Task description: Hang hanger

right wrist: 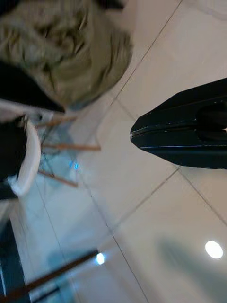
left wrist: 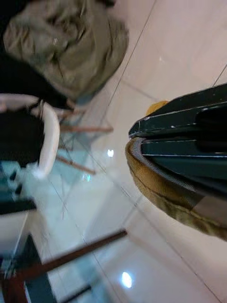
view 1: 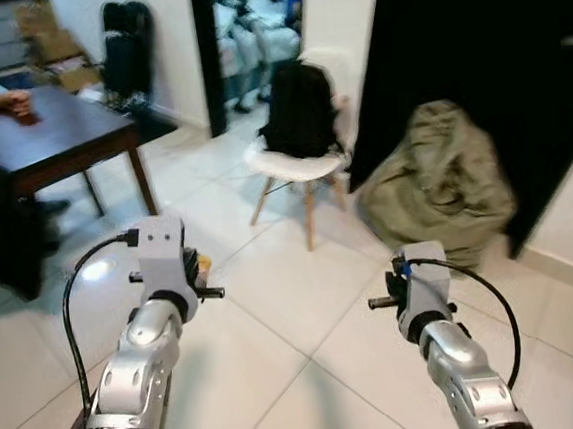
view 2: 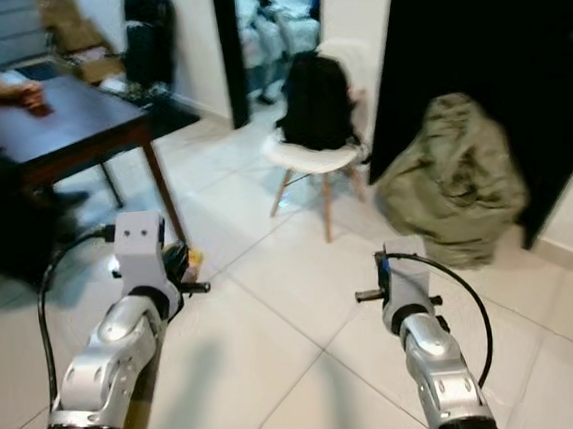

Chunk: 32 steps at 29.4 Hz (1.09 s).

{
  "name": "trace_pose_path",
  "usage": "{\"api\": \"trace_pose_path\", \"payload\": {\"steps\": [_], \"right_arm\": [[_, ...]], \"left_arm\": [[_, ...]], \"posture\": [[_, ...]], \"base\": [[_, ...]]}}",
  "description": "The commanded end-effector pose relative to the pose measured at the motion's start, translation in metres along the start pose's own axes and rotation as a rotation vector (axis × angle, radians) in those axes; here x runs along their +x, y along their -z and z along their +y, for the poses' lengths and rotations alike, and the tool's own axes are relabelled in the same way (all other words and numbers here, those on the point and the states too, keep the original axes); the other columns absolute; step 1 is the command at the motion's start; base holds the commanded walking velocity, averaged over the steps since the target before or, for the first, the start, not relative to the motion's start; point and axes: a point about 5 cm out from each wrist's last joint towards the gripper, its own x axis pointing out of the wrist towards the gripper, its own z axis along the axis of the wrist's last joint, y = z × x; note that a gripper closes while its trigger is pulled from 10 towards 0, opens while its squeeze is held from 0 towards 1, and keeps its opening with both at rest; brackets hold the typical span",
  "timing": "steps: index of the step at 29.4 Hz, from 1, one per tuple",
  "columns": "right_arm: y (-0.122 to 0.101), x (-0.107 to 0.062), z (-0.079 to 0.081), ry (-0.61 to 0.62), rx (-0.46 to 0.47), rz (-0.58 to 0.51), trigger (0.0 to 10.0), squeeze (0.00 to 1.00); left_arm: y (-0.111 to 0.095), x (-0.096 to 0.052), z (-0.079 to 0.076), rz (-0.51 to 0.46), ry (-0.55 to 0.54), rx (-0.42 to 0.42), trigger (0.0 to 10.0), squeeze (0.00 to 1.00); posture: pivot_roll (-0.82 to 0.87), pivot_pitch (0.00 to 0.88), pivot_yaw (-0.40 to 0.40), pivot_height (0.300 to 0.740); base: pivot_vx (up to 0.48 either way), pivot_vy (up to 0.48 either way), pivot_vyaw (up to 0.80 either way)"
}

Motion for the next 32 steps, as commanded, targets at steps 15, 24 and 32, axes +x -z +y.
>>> {"api": "trace_pose_path", "payload": {"steps": [15,24,32], "right_arm": [[0.0076,-0.0036,0.0074,-0.012,0.002,0.026,10.0,0.00],[0.0080,-0.0030,0.0086,-0.013,0.005,0.027,10.0,0.00],[0.0076,-0.0027,0.0110,-0.015,0.009,0.025,10.0,0.00]], "left_arm": [[-0.0029,-0.0006,-0.0035,-0.017,0.024,0.002,10.0,0.00],[-0.0046,-0.0001,-0.0039,-0.024,0.028,0.000,10.0,0.00],[-0.0055,-0.0004,-0.0023,-0.024,0.028,0.004,10.0,0.00]], "posture": [[0.00,0.151,-0.006,0.740],[0.01,0.149,-0.006,0.740],[0.01,0.146,-0.004,0.740]], "base": [[0.000,0.000,-0.80],[0.000,0.000,-0.80],[0.000,0.000,-0.80]]}}
